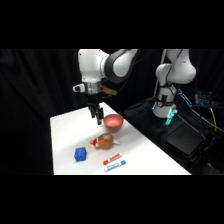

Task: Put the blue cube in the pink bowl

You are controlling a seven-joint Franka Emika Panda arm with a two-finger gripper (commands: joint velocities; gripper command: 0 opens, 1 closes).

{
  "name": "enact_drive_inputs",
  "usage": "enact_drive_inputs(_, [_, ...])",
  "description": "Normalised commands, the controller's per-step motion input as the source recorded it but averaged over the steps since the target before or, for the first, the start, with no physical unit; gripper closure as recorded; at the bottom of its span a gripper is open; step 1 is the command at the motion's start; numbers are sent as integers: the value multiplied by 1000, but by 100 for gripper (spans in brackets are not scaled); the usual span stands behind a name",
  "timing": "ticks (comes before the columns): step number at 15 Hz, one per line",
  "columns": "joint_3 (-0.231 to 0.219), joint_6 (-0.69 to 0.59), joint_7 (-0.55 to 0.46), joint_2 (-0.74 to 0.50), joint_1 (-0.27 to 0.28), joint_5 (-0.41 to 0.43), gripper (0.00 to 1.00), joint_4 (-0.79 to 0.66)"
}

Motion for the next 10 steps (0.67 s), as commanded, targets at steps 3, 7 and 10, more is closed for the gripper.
enact_drive_inputs(3, [20,-46,56,22,-16,-17,0,67])
enact_drive_inputs(7, [-6,-240,186,189,12,-86,0,385])
enact_drive_inputs(10, [-28,-376,239,402,33,-139,0,675])
